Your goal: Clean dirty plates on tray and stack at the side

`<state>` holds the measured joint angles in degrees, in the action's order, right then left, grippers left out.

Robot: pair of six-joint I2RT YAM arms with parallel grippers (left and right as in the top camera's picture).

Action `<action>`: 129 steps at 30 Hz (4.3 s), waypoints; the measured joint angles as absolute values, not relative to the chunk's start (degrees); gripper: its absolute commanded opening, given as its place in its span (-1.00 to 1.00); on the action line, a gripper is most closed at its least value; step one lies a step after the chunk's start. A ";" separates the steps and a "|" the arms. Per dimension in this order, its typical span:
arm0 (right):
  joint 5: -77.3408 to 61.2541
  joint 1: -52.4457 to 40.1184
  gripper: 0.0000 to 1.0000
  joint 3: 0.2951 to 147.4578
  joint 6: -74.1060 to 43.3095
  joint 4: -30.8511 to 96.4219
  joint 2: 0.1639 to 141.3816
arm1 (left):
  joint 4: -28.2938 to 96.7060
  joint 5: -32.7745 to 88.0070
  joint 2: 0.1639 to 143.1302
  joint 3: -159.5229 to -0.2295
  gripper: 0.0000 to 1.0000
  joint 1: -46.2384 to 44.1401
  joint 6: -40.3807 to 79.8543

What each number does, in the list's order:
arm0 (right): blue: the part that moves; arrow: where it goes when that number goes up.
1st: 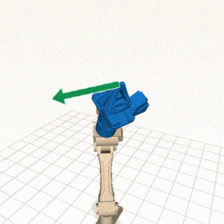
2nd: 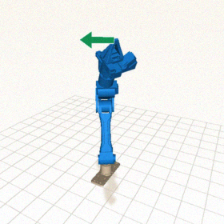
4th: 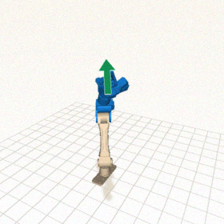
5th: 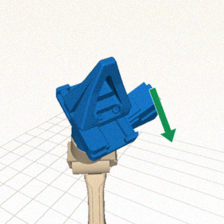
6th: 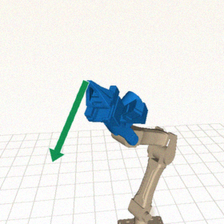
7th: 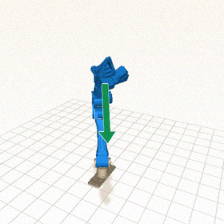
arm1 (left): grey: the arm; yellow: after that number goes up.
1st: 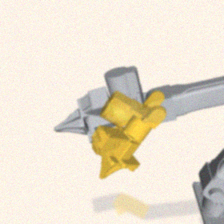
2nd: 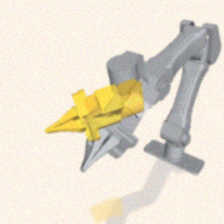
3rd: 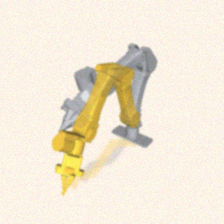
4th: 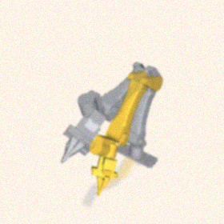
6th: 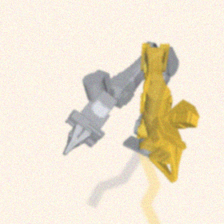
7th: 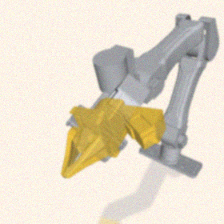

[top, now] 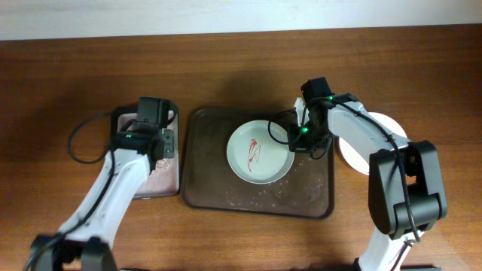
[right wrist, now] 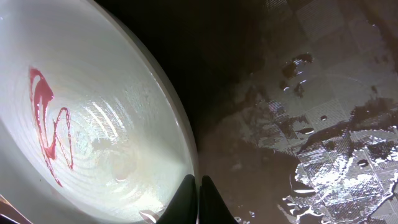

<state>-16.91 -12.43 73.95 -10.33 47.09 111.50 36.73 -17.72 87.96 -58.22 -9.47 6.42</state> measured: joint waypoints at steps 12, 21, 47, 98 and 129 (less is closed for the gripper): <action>-16.88 -12.43 -0.92 73.95 -10.26 47.33 111.50 | 41.67 5.58 91.50 -60.10 -1.00 -3.33 5.80; -16.84 -12.43 -0.92 73.95 -10.24 47.62 111.50 | 33.69 23.42 90.35 -62.92 -1.00 -11.05 5.96; -16.64 -12.43 -0.92 73.89 -10.26 47.79 111.50 | 11.40 31.66 113.19 -63.48 -1.00 -27.44 28.80; -16.88 -12.80 -0.42 73.80 -9.87 48.36 111.50 | 32.86 5.30 100.77 -69.06 -1.00 -27.68 23.75; -16.95 -12.80 -0.92 71.33 -10.31 48.40 110.04 | 39.24 -4.60 101.97 -65.10 -1.00 -0.38 11.09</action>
<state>-16.95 -12.80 71.33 -10.31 48.40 110.04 39.24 -4.60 101.97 -65.10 -0.38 11.09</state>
